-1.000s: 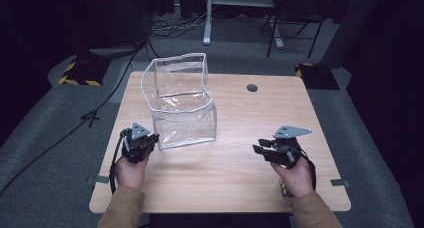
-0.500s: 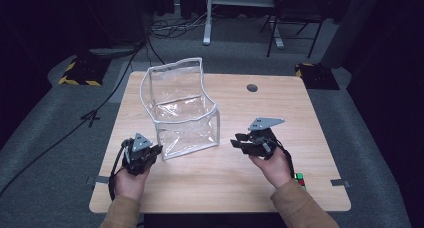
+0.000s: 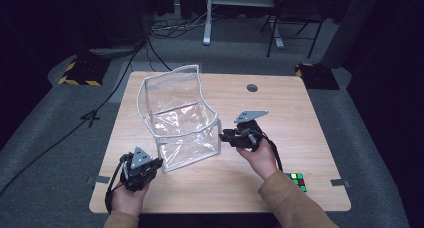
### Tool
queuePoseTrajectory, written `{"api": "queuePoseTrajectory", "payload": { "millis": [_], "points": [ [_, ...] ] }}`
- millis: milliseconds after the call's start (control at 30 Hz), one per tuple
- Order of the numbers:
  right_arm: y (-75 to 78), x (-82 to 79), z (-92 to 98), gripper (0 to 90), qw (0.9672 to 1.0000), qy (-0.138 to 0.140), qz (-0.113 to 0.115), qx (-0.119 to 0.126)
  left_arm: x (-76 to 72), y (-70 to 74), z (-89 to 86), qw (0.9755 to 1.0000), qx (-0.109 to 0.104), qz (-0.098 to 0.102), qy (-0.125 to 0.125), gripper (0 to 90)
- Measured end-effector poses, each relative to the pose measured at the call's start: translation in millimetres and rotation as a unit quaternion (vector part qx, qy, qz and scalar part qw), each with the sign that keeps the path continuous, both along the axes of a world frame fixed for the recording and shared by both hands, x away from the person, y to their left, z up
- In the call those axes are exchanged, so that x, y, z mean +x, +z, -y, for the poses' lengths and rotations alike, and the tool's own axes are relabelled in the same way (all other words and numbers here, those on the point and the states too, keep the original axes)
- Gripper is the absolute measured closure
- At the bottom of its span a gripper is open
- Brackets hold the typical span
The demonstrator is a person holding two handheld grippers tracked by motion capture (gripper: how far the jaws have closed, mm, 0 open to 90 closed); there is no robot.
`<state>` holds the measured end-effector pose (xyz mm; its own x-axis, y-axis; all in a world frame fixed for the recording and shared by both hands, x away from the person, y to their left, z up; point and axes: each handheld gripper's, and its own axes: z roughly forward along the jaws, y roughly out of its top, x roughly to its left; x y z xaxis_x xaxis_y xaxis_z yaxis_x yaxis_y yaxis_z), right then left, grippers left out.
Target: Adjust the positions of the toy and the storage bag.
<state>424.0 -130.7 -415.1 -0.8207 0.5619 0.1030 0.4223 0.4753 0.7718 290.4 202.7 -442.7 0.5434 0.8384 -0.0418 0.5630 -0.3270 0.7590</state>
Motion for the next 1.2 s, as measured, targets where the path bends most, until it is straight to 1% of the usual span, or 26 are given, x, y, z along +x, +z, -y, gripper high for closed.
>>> {"api": "queuePoseTrajectory", "payload": {
  "millis": [67, 133, 167, 200, 300, 333, 367, 433, 467, 500, 533, 567, 600, 633, 667, 700, 833, 867, 900, 933, 967, 1000, 1067, 1133, 1167, 1200],
  "points": [
    [-1.4, -0.6, -3.7, 81.3, 1.0000, 0.010, 0.000, 0.002, -2.5, 0.1, 0.9, 1.0000, 0.001, -0.001, -0.002, 87.0],
    [-1.0, -1.8, -4.3, 85.2, 0.9999, 0.012, 0.006, -0.010, -4.7, 0.1, 1.7, 1.0000, 0.000, -0.001, -0.001, 86.9],
    [-0.2, -3.2, -4.3, 86.3, 0.9997, 0.016, 0.009, -0.014, -5.4, 0.0, 1.7, 1.0000, -0.001, -0.001, -0.005, 86.9],
    [1.0, -7.0, -3.3, 87.0, 0.9996, 0.013, 0.015, -0.020, -6.9, -0.3, 2.5, 0.9999, -0.004, -0.001, -0.010, 86.9],
    [1.1, -12.5, -1.7, 87.1, 0.9997, 0.009, 0.013, -0.018, -7.5, 0.1, 3.5, 0.9998, -0.001, -0.002, -0.018, 86.8],
    [1.5, -19.8, 3.5, 87.2, 0.9997, 0.006, 0.013, -0.022, -7.1, -0.5, 5.4, 0.9997, -0.008, -0.002, -0.022, 86.9],
    [1.5, -19.8, 3.5, 87.2, 0.9997, 0.006, 0.013, -0.022, -7.1, -0.5, 5.4, 0.9997, -0.008, -0.002, -0.022, 86.8],
    [1.6, -29.2, 9.7, 87.2, 0.9997, -0.002, 0.011, -0.020, -6.8, -0.5, 7.9, 0.9995, -0.008, -0.005, -0.030, 86.8],
    [1.5, -39.4, 17.1, 87.2, 0.9998, -0.008, 0.009, -0.019, -6.9, -0.1, 11.2, 0.9992, -0.005, -0.006, -0.039, 86.8],
    [1.5, -44.0, 21.1, 87.2, 0.9997, -0.009, 0.011, -0.019, -7.4, -0.5, 13.3, 0.9992, -0.009, -0.004, -0.039, 86.7],
    [1.5, -44.0, 21.1, 87.2, 0.9997, -0.009, 0.011, -0.019, -7.4, -0.5, 13.3, 0.9992, -0.009, -0.004, -0.039, 86.7],
    [1.7, -47.8, 24.1, 87.2, 0.9997, -0.010, 0.008, -0.019, -8.2, -0.7, 16.0, 0.9988, -0.011, -0.006, -0.048, 86.7],
    [1.1, -57.5, 34.4, 87.1, 0.9997, -0.011, 0.012, -0.018, -8.9, -0.2, 18.4, 0.9985, -0.008, -0.005, -0.054, 86.7],
    [1.1, -57.5, 34.4, 87.1, 0.9997, -0.011, 0.012, -0.018, -10.2, -0.1, 21.8, 0.9981, -0.009, -0.007, -0.060, 86.7],
    [0.5, -65.2, 42.3, 87.1, 0.9998, -0.015, 0.010, -0.011, -13.5, -0.1, 28.1, 0.9975, -0.007, -0.007, -0.070, 86.7],
    [0.5, -65.2, 42.3, 87.1, 0.9998, -0.015, 0.010, -0.011, -13.5, -0.1, 28.1, 0.9975, -0.007, -0.007, -0.070, 86.7],
    [-1.4, -82.7, 61.8, 87.0, 0.9997, -0.024, 0.010, -0.002, -18.4, -0.6, 40.5, 0.9956, -0.006, -0.004, -0.094, 86.5],
    [-2.7, -93.4, 72.6, 87.0, 0.9994, -0.032, 0.009, 0.005, -19.9, -1.1, 47.2, 0.9939, -0.012, -0.008, -0.109, 86.5],
    [-2.7, -93.4, 72.6, 87.0, 0.9994, -0.032, 0.009, 0.005, -19.9, -1.1, 47.2, 0.9939, -0.012, -0.008, -0.109, 86.5],
    [-2.5, -102.2, 81.4, 87.0, 0.9993, -0.035, 0.007, 0.005, -20.9, -1.6, 50.2, 0.9932, -0.014, -0.006, -0.115, 86.5],
    [-2.5, -102.2, 81.4, 87.0, 0.9993, -0.035, 0.007, 0.005, -22.4, -1.3, 52.8, 0.9924, -0.014, -0.009, -0.122, 86.5],
    [-2.2, -106.7, 84.9, 87.0, 0.9992, -0.039, 0.006, 0.003, -23.7, -1.2, 55.4, 0.9915, -0.013, -0.005, -0.130, 86.5],
    [-1.6, -114.4, 90.9, 87.0, 0.9991, -0.041, 0.005, 0.001, -28.0, -0.8, 61.4, 0.9902, -0.014, -0.009, -0.138, 86.5],
    [-1.3, -127.6, 102.1, 87.0, 0.9989, -0.048, 0.002, 0.001, -32.9, -1.3, 66.4, 0.9884, -0.015, -0.010, -0.151, 86.4],
    [-1.3, -127.6, 102.1, 87.0, 0.9989, -0.048, 0.002, 0.001, -35.1, -1.6, 68.2, 0.9879, -0.016, -0.009, -0.154, 86.4],
    [-1.3, -130.4, 104.8, 87.0, 0.9988, -0.048, 0.000, 0.003, -38.4, -1.8, 70.9, 0.9866, -0.016, -0.009, -0.162, 86.3]
  ]
}}
